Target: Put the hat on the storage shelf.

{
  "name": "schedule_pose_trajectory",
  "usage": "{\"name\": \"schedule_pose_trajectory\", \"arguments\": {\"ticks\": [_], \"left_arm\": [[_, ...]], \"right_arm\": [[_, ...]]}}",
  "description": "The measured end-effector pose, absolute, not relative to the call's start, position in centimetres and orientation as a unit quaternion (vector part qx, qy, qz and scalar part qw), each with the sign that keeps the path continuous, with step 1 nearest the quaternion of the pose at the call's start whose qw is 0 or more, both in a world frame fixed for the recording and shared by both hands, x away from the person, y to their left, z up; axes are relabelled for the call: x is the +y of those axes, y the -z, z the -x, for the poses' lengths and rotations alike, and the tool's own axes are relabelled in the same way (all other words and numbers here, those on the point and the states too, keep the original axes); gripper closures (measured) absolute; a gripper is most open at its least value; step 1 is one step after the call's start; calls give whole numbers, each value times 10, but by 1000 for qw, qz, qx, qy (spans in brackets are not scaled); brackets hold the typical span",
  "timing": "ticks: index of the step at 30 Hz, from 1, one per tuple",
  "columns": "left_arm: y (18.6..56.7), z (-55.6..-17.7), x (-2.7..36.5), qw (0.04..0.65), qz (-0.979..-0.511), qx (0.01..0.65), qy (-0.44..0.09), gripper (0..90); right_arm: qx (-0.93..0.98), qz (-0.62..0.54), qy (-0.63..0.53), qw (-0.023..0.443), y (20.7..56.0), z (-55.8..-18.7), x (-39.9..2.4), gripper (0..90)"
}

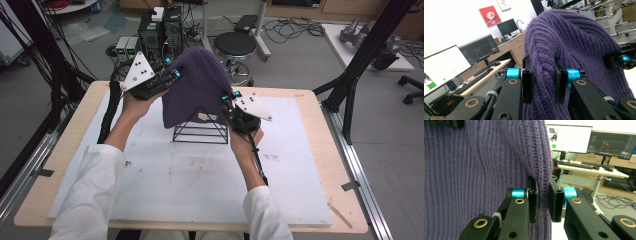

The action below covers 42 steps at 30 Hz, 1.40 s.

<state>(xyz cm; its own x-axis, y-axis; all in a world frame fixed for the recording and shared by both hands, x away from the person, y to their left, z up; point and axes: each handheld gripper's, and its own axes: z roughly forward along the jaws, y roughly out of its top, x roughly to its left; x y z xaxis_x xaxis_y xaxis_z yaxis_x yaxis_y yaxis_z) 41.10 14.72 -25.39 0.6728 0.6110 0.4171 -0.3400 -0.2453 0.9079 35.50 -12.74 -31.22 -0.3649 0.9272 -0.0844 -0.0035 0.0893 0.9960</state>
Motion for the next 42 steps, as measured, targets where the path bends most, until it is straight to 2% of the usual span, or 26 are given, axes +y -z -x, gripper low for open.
{"name": "schedule_pose_trajectory", "arguments": {"ticks": [26, 42], "left_arm": [[319, -395, 141, 588, -709, 132, -365, 727], [338, -397, 144, 588, -715, 147, -350, 714]], "right_arm": [[649, -421, -520, 362, 363, -353, -136, 808], [683, -426, -455, 381, 372, -354, -124, 799]]}}
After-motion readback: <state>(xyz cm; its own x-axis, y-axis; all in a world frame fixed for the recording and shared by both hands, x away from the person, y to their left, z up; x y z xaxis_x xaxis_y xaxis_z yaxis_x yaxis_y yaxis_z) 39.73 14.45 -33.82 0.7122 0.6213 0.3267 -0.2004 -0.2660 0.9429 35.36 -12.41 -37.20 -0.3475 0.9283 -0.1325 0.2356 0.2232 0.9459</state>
